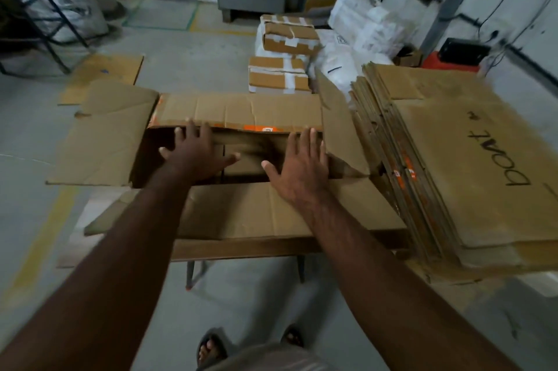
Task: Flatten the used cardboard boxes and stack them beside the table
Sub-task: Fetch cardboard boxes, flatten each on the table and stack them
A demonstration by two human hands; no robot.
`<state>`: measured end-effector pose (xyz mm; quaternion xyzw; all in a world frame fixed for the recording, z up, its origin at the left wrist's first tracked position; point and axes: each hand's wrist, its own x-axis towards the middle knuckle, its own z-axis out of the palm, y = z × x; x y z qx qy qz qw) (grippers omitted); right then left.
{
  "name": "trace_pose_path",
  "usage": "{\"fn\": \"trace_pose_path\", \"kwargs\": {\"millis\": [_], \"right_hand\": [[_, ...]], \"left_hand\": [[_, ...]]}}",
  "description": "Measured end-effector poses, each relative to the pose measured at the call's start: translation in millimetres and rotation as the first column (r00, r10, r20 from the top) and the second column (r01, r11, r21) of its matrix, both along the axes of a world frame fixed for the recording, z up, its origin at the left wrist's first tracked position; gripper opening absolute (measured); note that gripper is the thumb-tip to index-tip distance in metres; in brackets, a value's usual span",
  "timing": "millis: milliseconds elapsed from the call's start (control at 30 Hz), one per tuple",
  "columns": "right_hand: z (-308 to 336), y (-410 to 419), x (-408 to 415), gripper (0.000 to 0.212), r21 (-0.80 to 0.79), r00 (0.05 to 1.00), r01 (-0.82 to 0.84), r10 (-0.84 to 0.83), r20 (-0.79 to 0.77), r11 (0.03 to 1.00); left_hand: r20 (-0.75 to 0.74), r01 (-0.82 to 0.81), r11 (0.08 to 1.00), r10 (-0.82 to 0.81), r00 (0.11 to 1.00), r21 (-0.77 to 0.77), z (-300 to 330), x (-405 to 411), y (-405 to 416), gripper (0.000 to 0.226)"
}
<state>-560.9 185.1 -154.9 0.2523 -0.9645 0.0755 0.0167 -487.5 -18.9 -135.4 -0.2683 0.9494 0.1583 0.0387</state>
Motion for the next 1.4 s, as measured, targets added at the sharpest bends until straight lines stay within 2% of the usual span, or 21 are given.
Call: {"fn": "trace_pose_path", "kwargs": {"millis": [67, 200, 300, 400, 500, 567, 633, 733, 900, 1033, 1133, 1200, 1300, 1400], "right_hand": [[6, 21, -19, 0.096, 0.018, 0.998, 0.049, -0.048, -0.047, 0.999], [2, 74, -64, 0.106, 0.105, 0.976, 0.193, -0.179, -0.127, 0.976], [-11, 106, -86, 0.115, 0.104, 0.957, 0.277, -0.284, 0.053, 0.955], [-29, 124, -93, 0.12, 0.013, 0.923, 0.275, -0.268, 0.278, 0.961], [-36, 125, -97, 0.122, -0.046, 0.913, 0.272, -0.243, 0.329, 0.961], [-34, 123, -97, 0.119, -0.003, 0.926, 0.262, -0.251, 0.283, 0.965], [-30, 119, -94, 0.113, 0.06, 0.955, 0.235, -0.242, 0.169, 0.97], [-25, 101, -84, 0.105, 0.055, 0.991, 0.098, -0.102, 0.081, 0.994], [-20, 34, -61, 0.084, -0.066, 0.959, -0.174, 0.184, 0.214, 0.983], [-34, -2, -54, 0.072, -0.041, 0.936, -0.222, 0.224, 0.272, 0.974], [-38, -16, -58, 0.074, -0.061, 0.952, -0.213, 0.221, 0.211, 0.975], [-33, -25, -65, 0.08, -0.077, 0.966, -0.216, 0.224, 0.131, 0.973], [-15, -42, -87, 0.09, -0.083, 0.975, -0.216, 0.219, 0.028, 0.973], [8, -69, -128, 0.096, -0.037, 0.982, -0.188, 0.187, -0.026, 0.981]], "left_hand": [[-0.057, 0.02, 0.999, -0.018, 0.998, 0.039, -6, -17, 39, 0.103], [-0.062, 0.076, 0.996, -0.073, 0.995, 0.048, -34, -27, 77, 0.093], [-0.067, 0.098, 0.995, -0.098, 0.993, -0.001, -55, -18, 84, 0.088], [-0.12, 0.13, 0.986, -0.142, 0.983, -0.102, -67, -10, 89, 0.088], [-0.138, 0.116, 0.982, -0.137, 0.981, -0.146, -70, -10, 90, 0.092], [-0.122, 0.123, 0.98, -0.143, 0.982, -0.154, -70, -13, 90, 0.091], [-0.097, 0.126, 0.979, -0.142, 0.985, -0.157, -67, -16, 90, 0.09], [-0.098, 0.129, 0.986, -0.14, 0.985, -0.109, -61, -19, 92, 0.086], [-0.153, 0.11, 0.994, -0.112, 0.982, -0.024, -57, -23, 86, 0.091], [-0.14, 0.133, 0.991, -0.129, 0.982, 0.017, -64, -24, 80, 0.093], [-0.141, 0.149, 0.988, -0.143, 0.98, 0.033, -64, -25, 76, 0.078], [-0.09, 0.141, 0.989, -0.137, 0.986, 0.035, -60, -25, 78, 0.071], [0.003, 0.121, 0.991, -0.121, 0.993, -0.048, -56, -23, 83, 0.046], [0.043, 0.11, 0.988, -0.106, 0.993, -0.11, -54, -23, 86, 0.039]]}}
